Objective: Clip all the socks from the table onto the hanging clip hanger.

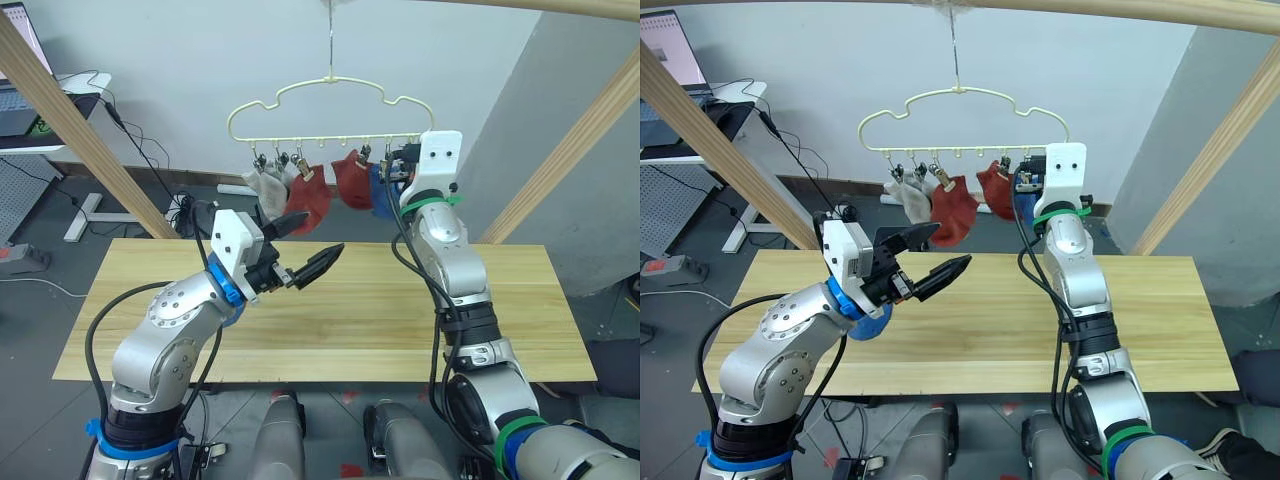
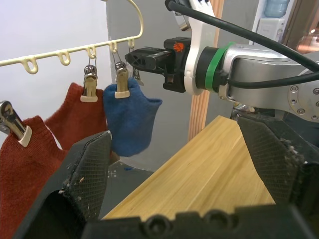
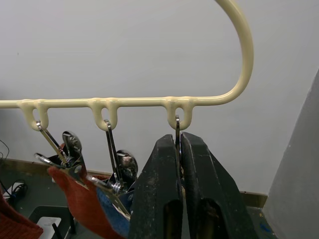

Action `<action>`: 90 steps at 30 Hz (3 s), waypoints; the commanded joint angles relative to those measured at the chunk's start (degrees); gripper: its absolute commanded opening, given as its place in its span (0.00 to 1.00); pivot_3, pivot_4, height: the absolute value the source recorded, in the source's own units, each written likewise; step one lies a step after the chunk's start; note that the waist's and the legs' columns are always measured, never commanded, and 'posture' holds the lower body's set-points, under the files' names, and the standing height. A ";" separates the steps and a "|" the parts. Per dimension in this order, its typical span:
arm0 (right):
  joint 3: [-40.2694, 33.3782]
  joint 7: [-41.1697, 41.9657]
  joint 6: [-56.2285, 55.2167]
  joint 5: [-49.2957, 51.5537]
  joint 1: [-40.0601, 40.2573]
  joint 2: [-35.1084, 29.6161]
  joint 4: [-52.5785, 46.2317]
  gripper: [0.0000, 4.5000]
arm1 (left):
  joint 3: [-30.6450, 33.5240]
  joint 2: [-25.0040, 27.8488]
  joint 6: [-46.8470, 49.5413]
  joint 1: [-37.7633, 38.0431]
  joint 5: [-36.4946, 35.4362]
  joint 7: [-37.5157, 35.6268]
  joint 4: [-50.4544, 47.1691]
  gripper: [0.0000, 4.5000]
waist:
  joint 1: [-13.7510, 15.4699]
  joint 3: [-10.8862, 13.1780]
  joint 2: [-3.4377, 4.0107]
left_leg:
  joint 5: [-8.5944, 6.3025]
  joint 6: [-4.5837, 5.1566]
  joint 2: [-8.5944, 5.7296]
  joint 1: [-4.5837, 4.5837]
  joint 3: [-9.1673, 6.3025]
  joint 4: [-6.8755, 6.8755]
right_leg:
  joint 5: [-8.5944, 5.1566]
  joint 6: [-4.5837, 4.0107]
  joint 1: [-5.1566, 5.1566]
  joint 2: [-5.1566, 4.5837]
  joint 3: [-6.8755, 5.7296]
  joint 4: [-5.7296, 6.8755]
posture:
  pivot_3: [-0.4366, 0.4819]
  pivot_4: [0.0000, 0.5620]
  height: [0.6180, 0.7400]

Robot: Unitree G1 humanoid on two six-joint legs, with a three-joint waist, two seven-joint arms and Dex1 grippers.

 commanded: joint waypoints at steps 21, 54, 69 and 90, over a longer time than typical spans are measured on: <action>0.14 27.89 20.32 10.32 -6.26 -17.27 -5.73 0.00 | 2.00 4.29 -14.52 -11.75 24.66 10.85 54.31 1.00 | 0.01 0.00 0.00 | -0.02 0.03 -0.01 0.00 0.09 -0.01 | 0.00 0.01 -0.02 -0.01 -0.04 -0.08 | 0.57 0.43 1.00; -1.89 26.22 24.34 10.81 -5.36 -16.37 -8.69 0.00 | -1.25 3.66 -26.21 -18.06 30.89 -0.99 72.14 0.00 | -0.42 0.00 0.00 | -0.01 0.02 0.01 0.02 0.12 0.00 | 0.00 0.00 -0.04 0.00 -0.07 0.06 | 0.54 0.40 1.00; -6.23 28.87 35.93 16.64 -9.42 -21.30 -7.43 0.00 | -6.77 -3.46 -26.73 -13.02 22.44 -12.76 31.02 0.00 | -0.35 0.00 0.01 | 0.00 0.01 -0.02 0.03 0.10 0.09 | 0.01 -0.01 0.00 -0.02 -0.04 0.14 | 0.53 0.39 1.00; -33.96 13.10 74.62 27.35 -23.68 -10.35 -9.05 0.00 | -16.18 -12.49 -40.13 -20.10 34.23 -5.62 38.15 0.00 | -0.77 -0.01 0.02 | -0.02 0.05 -0.04 -0.01 0.13 0.34 | 0.00 0.00 -0.07 0.01 0.02 0.40 | 0.48 0.41 1.00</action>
